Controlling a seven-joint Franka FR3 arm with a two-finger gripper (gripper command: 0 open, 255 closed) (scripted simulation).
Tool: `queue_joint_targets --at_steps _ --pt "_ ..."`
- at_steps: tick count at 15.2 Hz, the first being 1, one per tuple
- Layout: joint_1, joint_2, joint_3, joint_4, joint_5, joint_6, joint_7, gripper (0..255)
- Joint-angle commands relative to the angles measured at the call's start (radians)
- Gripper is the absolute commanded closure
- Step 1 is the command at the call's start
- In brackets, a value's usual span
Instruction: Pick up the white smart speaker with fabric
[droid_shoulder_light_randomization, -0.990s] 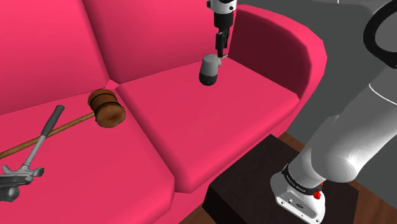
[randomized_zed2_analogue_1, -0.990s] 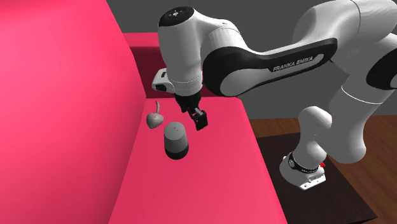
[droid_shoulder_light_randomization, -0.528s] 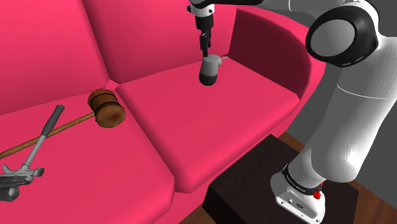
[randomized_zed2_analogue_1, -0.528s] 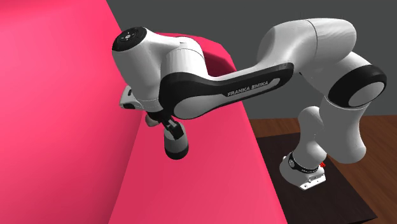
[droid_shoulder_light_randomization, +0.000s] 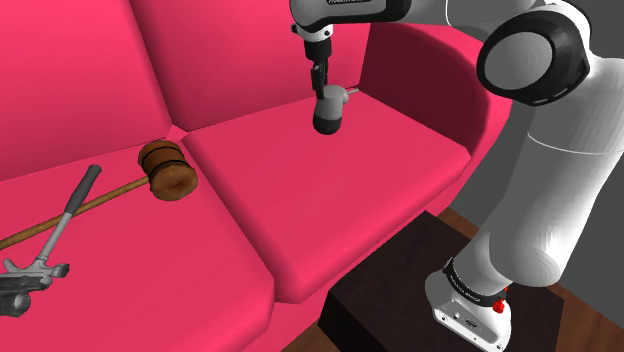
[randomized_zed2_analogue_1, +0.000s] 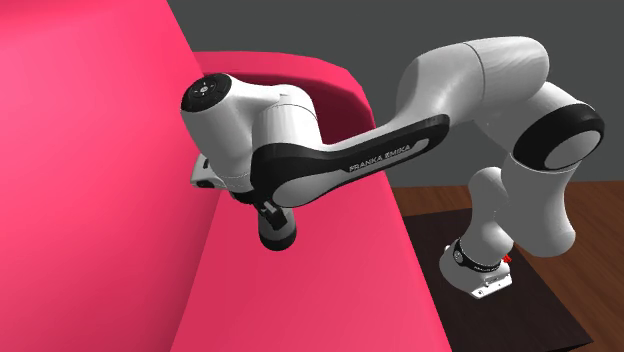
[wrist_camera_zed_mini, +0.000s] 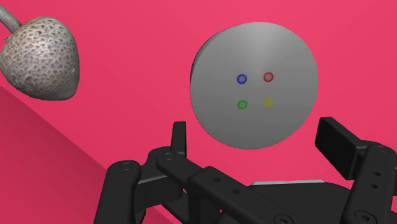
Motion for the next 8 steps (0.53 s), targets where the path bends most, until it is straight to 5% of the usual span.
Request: queue_joint_targets --at_steps 1,8 --pt "0.0 -0.003 0.0 -0.008 0.0 0.006 0.001 255" --pt "-0.001 -0.003 -0.001 -0.011 0.0 0.009 0.0 255"
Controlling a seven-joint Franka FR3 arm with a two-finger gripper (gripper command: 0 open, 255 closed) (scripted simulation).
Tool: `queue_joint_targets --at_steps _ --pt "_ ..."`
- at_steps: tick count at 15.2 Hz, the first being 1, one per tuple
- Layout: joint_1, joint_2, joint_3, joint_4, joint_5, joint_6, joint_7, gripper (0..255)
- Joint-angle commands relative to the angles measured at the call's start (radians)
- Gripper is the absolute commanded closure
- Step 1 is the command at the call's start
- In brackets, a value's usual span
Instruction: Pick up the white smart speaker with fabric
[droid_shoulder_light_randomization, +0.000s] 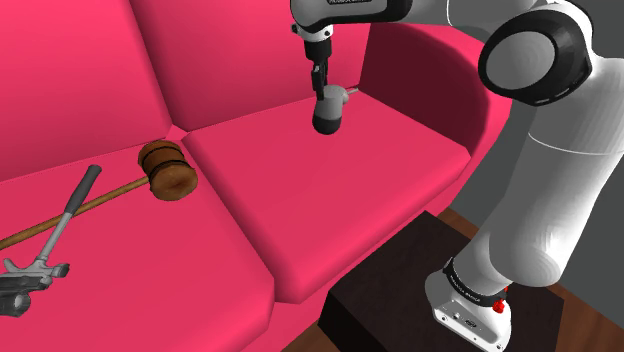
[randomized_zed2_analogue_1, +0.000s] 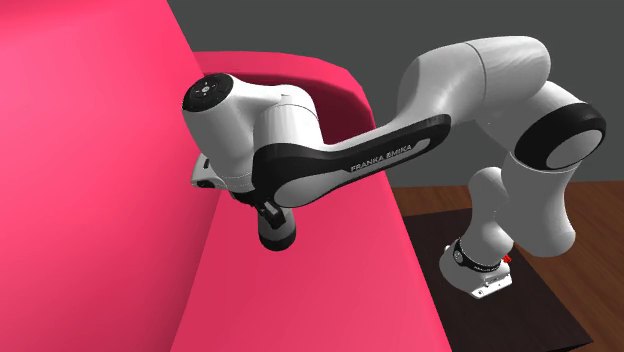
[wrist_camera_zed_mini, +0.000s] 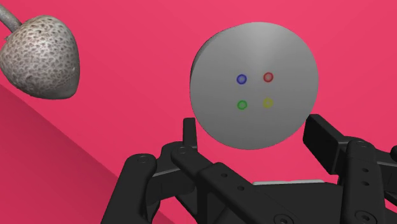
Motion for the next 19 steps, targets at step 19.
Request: queue_joint_targets --at_steps 19 --pt "-0.001 0.049 -0.003 0.272 0.004 -0.225 -0.041 255"
